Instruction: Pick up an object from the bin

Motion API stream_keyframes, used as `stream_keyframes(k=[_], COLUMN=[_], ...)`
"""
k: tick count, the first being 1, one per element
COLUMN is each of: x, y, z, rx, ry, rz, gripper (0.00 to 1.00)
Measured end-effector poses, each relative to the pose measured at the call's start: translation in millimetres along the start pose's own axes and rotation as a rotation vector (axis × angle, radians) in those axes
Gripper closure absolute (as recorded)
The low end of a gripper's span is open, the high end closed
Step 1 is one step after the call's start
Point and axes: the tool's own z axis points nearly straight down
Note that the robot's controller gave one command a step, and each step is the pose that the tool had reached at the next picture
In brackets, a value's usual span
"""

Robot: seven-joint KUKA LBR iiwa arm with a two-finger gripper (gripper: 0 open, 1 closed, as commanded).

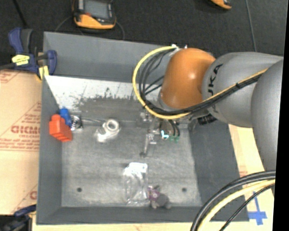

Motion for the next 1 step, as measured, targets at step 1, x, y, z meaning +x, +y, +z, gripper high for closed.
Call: stream_keyframes(k=[1], x=[30.4], y=[-23.6], z=[53.6], rx=[0.001], ry=[-0.015], rz=[-0.138], gripper=[0.0])
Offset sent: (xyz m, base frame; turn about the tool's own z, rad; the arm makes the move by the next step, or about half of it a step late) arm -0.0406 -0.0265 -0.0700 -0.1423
